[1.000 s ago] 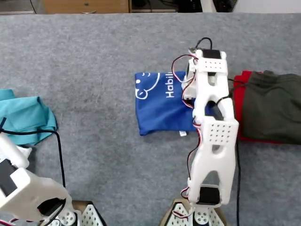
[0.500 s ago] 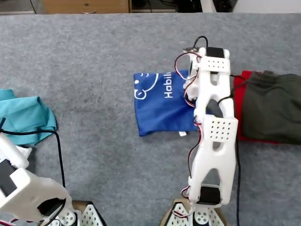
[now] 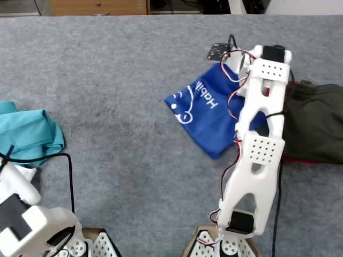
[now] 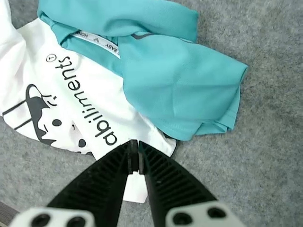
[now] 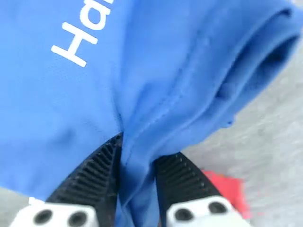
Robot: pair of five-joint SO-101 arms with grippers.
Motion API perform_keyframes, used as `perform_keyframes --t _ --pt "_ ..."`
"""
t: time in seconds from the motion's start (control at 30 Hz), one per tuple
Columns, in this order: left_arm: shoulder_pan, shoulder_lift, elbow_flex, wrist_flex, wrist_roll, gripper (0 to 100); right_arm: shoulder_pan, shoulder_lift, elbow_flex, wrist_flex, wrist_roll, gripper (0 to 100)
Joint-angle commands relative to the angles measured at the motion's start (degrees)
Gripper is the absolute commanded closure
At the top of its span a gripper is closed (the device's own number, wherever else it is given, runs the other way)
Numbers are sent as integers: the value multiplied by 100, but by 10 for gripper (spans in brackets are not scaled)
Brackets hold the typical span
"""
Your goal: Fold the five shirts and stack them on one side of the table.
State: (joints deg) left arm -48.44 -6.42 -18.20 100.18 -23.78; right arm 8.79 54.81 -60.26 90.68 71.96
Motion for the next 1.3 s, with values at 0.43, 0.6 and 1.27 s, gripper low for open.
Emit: perform_keyframes --t 0.43,0.6,1.27 --pt "-185 -426 255 62 -484 980 -585 251 -321 -1890 -1591 846" --pt "-193 -418 264 62 -554 980 -514 259 -505 -1908 -2998 751" --pt "-167 -426 264 62 -527 980 -980 259 -2791 1178 -7552 751"
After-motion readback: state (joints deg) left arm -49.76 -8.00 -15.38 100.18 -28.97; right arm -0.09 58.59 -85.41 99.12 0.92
